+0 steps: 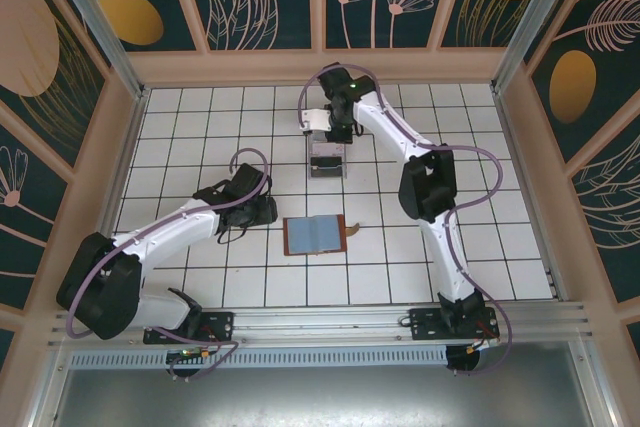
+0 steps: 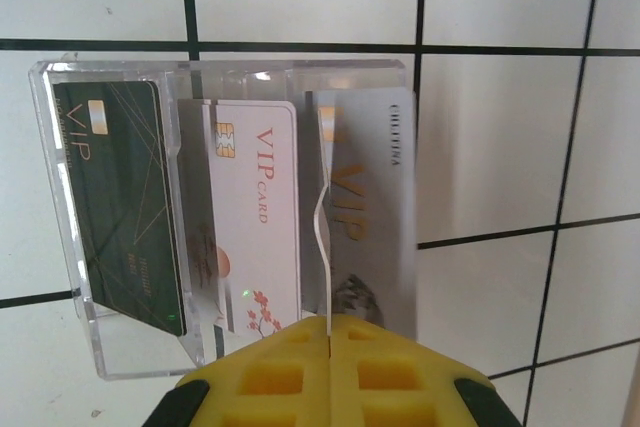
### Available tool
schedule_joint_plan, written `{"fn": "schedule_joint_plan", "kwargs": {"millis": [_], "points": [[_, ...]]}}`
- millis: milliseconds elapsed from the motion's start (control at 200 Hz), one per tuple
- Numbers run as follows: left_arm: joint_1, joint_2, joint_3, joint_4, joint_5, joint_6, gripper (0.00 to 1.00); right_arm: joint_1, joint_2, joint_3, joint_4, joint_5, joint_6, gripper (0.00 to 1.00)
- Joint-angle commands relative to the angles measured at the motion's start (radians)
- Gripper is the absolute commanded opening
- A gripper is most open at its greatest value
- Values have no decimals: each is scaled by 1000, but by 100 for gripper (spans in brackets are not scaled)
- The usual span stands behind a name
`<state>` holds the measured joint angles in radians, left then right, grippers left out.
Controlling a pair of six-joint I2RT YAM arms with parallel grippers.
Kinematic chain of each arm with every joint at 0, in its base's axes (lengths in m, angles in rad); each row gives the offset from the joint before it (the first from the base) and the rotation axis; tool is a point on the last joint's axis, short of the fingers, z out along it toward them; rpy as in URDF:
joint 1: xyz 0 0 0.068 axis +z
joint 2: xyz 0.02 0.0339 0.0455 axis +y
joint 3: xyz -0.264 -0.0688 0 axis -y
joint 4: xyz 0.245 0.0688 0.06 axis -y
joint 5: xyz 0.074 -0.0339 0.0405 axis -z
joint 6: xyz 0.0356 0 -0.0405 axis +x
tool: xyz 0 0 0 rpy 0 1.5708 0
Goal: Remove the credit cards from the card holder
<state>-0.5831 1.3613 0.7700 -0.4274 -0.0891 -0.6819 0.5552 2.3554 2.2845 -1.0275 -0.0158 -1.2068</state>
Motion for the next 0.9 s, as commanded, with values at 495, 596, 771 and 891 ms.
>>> {"fn": "schedule_joint_plan", "kwargs": {"millis": [495,596,771,891], "points": [[4,14,5,-54,-37,-6,54,3,52,32,182,148,4,32],[3,18,9,-57,-41,-1,54,5,47,32,230,179,9,35],[4,10,9,-50,-64,-3,67,8,13,30,279,195,34,37],[4,31,28,-40,-90,12,91,8,-39,-2,317,192,94,43]]}}
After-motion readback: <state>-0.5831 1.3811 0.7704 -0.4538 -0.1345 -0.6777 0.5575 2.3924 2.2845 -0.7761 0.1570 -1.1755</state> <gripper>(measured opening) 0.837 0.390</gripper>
